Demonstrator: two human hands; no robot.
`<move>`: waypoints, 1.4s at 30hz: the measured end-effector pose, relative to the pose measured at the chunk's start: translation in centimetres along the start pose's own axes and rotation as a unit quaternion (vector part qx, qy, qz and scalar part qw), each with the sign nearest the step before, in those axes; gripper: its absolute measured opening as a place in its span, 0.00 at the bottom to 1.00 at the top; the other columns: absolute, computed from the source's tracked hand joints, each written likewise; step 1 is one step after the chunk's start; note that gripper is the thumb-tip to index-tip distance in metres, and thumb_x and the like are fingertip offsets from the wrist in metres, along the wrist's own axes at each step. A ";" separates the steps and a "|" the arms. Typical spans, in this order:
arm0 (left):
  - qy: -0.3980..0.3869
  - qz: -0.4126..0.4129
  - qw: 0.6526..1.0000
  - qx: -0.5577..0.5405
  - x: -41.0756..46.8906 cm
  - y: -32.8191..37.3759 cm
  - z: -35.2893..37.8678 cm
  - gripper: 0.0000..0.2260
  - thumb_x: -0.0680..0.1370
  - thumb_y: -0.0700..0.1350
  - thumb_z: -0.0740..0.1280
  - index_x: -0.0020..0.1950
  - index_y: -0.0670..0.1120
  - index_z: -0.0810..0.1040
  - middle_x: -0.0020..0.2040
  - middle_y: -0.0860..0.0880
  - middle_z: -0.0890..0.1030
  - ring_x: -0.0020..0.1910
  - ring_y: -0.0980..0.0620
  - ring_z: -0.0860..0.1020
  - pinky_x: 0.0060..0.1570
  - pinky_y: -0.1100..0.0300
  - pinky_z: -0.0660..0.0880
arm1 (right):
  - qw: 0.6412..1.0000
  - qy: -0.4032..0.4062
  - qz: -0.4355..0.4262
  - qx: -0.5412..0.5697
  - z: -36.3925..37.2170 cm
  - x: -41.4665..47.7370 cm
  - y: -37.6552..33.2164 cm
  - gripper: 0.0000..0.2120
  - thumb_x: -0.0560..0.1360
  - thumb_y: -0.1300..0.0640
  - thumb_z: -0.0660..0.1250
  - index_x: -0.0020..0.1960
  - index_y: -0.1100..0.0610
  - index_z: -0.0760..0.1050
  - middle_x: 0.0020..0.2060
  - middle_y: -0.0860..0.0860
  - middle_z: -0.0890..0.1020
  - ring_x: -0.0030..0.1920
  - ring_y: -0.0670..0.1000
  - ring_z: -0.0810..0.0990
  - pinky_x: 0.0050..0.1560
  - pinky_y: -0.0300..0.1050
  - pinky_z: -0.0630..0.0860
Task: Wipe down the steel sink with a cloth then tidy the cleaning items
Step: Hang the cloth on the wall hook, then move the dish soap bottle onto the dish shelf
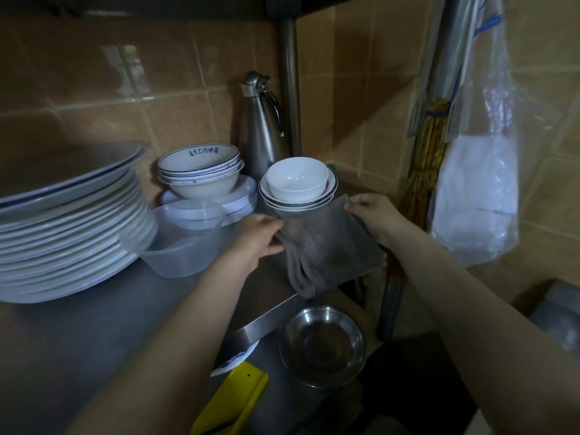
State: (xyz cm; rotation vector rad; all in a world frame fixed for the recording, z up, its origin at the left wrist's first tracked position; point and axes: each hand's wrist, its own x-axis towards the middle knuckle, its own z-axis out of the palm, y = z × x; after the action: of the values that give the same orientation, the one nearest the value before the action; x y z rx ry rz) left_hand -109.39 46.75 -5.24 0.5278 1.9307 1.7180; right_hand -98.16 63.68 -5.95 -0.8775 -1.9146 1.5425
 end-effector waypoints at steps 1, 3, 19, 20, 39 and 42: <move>0.013 -0.008 1.000 0.017 0.5 -0.6 0.0 0.04 0.78 0.37 0.62 0.43 0.41 0.74 0.47 0.42 0.75 0.41 0.51 0.74 0.47 0.53 0.76 | 1.000 0.016 -0.002 -0.022 0.2 1.0 0.6 0.07 0.76 0.61 0.66 0.39 0.54 0.77 0.40 0.53 0.81 0.45 0.53 0.79 0.53 0.48 0.77; 0.035 -0.016 0.998 0.049 1.8 -1.5 -0.1 0.04 0.78 0.37 0.63 0.51 0.40 0.75 0.48 0.43 0.74 0.45 0.49 0.74 0.44 0.55 0.75 | 0.997 0.042 -0.012 -0.064 0.5 2.8 1.6 0.06 0.74 0.63 0.68 0.40 0.55 0.75 0.42 0.53 0.79 0.49 0.53 0.77 0.59 0.50 0.74; 0.118 0.078 0.922 0.361 4.2 -3.1 -0.5 0.14 0.73 0.42 0.70 0.57 0.41 0.78 0.57 0.43 0.80 0.59 0.45 0.76 0.57 0.60 0.68 | 0.988 0.086 -0.065 -0.113 1.1 4.4 3.1 0.15 0.69 0.60 0.74 0.53 0.59 0.75 0.46 0.53 0.82 0.50 0.50 0.79 0.57 0.47 0.74; 0.116 0.084 0.928 0.345 4.0 -2.9 -0.4 0.14 0.73 0.42 0.70 0.57 0.40 0.78 0.57 0.43 0.80 0.58 0.46 0.76 0.56 0.60 0.68 | 0.990 0.086 -0.069 -0.092 1.0 4.0 2.8 0.15 0.70 0.60 0.73 0.54 0.60 0.75 0.47 0.53 0.82 0.49 0.49 0.79 0.56 0.44 0.74; -0.139 0.161 0.972 -0.101 -6.1 2.7 3.8 0.09 0.78 0.39 0.62 0.56 0.48 0.74 0.49 0.51 0.80 0.53 0.54 0.79 0.54 0.59 0.75 | 0.981 0.129 -0.079 0.119 -6.3 -12.6 -0.6 0.27 0.77 0.54 0.65 0.73 0.53 0.61 0.63 0.49 0.74 0.60 0.49 0.76 0.60 0.49 0.74; -0.192 0.153 0.964 -0.100 -7.7 2.3 5.9 0.09 0.79 0.40 0.60 0.57 0.49 0.74 0.52 0.51 0.80 0.55 0.55 0.78 0.55 0.58 0.74 | 0.981 0.149 -0.076 0.099 -8.3 -15.8 -0.1 0.27 0.77 0.52 0.64 0.73 0.51 0.60 0.64 0.48 0.72 0.59 0.47 0.76 0.61 0.50 0.74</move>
State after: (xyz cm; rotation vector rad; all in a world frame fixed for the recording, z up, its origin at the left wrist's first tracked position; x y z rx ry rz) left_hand -99.82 47.18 -2.56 1.0391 1.4418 1.8054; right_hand -81.70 56.99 -4.13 -0.8033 -1.5486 1.3947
